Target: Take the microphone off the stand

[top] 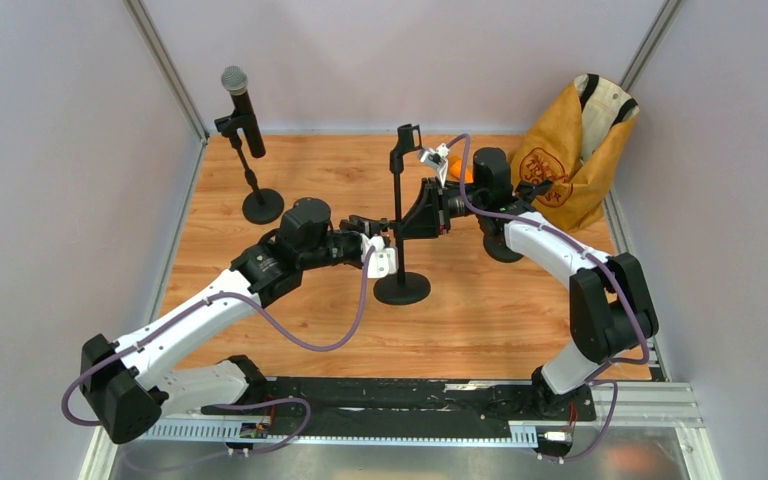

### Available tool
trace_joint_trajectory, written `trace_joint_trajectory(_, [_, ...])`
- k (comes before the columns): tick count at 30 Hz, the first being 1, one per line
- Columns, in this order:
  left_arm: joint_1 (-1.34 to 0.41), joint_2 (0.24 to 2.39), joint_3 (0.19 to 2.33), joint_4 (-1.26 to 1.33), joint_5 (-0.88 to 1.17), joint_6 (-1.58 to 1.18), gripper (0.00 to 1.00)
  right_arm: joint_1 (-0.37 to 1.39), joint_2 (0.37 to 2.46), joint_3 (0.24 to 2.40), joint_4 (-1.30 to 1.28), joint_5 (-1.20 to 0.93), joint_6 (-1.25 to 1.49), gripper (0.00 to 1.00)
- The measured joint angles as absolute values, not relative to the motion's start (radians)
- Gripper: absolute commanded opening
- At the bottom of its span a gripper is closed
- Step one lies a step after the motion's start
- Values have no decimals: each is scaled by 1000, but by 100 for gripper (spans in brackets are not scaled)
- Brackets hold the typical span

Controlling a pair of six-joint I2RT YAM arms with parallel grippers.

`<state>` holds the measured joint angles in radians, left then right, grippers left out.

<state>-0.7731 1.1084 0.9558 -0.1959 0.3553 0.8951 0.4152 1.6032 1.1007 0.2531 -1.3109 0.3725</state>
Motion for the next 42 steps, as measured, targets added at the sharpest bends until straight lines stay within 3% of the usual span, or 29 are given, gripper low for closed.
trace_joint_trajectory(14, [-792, 1122, 931, -162, 334, 927, 55, 407, 1603, 1101, 232, -1327, 364, 0])
trace_joint_trajectory(29, [-800, 1092, 846, -23, 299, 949, 52, 402, 1593, 1101, 222, -1349, 358, 0])
trace_joint_trajectory(36, [-797, 1069, 811, 1, 257, 968, 40, 402, 1588, 1101, 222, -1398, 366, 0])
trace_joint_trajectory(42, [-796, 1062, 805, 1, 252, 974, 42, 403, 1575, 1101, 223, -1426, 377, 0])
